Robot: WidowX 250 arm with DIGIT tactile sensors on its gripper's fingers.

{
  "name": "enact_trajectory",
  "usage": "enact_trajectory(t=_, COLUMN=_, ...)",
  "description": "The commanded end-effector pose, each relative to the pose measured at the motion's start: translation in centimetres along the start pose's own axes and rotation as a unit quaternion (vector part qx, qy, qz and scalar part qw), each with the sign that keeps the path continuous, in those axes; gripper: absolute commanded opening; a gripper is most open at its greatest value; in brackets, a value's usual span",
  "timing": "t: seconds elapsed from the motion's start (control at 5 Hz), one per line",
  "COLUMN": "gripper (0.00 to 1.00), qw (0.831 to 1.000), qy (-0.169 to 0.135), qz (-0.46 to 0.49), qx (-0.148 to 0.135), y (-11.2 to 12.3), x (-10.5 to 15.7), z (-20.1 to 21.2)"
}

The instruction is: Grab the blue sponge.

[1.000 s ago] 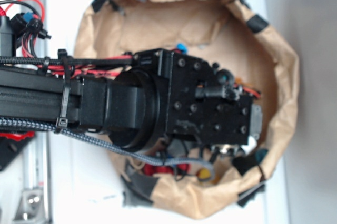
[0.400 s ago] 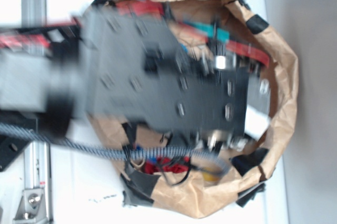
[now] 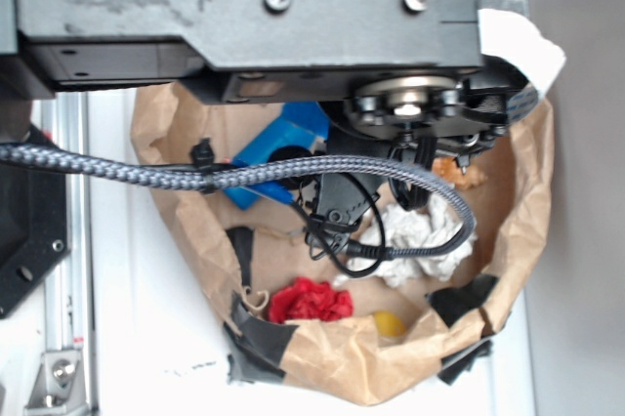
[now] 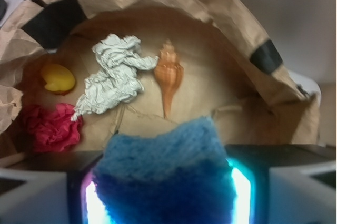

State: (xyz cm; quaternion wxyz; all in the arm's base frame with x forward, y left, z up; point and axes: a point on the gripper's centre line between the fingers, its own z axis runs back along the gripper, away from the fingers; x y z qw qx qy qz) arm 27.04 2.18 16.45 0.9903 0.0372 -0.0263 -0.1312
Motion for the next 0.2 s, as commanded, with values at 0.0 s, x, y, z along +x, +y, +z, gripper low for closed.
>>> enact_trajectory(t=0.0, gripper=0.0, qw=0.999, qy=-0.032, qz=0.017, qx=-0.016, y=-2.02, x=-0.46, z=1.51)
